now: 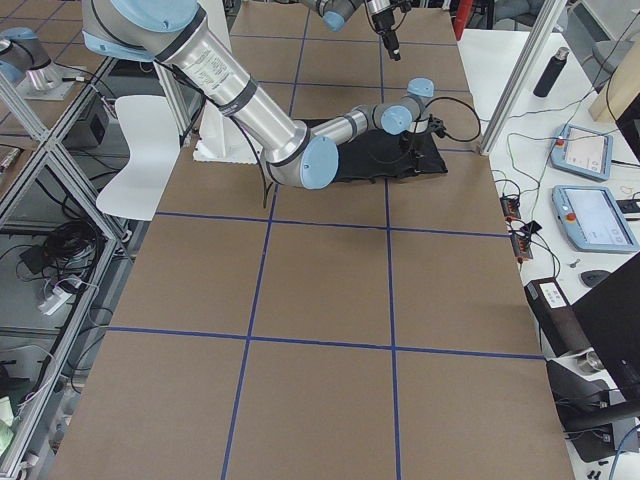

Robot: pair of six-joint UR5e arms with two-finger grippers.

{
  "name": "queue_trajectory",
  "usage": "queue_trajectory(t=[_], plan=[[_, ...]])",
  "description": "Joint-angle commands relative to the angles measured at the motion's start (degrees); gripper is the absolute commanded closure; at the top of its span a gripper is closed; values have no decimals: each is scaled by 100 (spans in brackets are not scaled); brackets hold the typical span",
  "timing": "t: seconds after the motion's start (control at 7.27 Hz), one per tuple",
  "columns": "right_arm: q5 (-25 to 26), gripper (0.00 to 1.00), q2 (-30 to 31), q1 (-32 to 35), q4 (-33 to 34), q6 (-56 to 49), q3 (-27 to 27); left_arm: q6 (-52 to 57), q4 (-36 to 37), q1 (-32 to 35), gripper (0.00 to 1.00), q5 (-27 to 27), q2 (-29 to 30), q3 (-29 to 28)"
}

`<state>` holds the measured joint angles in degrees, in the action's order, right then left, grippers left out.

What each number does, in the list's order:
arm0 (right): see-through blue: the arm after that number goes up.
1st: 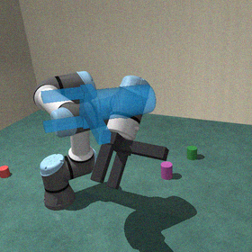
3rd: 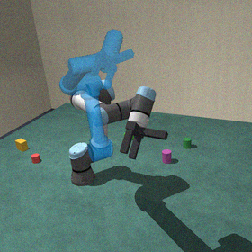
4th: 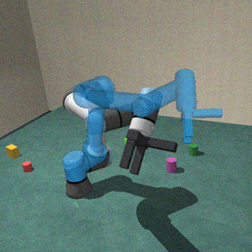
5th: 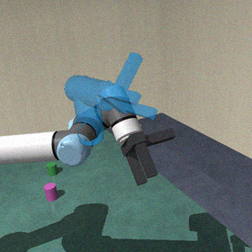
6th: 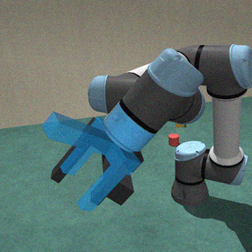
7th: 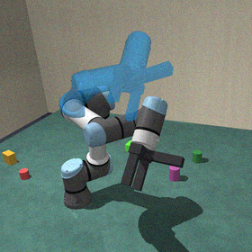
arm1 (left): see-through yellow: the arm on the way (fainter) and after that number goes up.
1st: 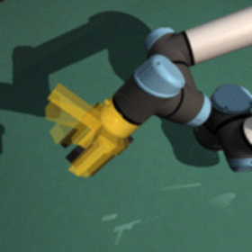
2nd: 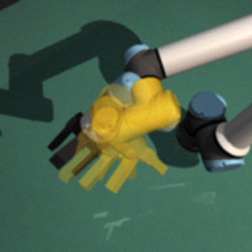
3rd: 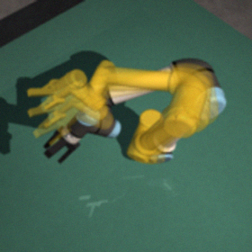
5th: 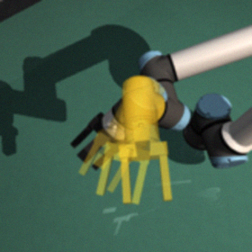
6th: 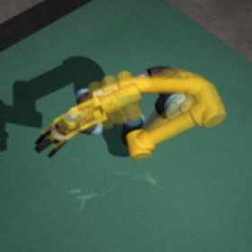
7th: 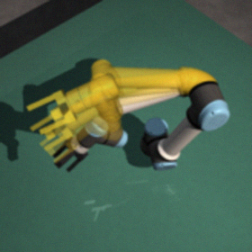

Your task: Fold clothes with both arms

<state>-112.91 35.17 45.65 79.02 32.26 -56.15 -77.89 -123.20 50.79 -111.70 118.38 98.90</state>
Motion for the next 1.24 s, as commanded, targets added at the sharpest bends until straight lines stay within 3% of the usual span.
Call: queue_trajectory(t=[0.0,0.69,0.96,1.1], plan=[[23,0,-19,32,-314,-9,401,-7,-2,-8,0,-1,10,-11],[-90,0,-106,277,-387,-62,623,-7,-2,-8,0,-10,10,24],[-1035,0,-116,514,-378,52,414,-85,-28,-25,0,-27,-69,137],[-1162,0,102,524,-370,409,-49,-347,-37,-86,0,-97,-165,347]])
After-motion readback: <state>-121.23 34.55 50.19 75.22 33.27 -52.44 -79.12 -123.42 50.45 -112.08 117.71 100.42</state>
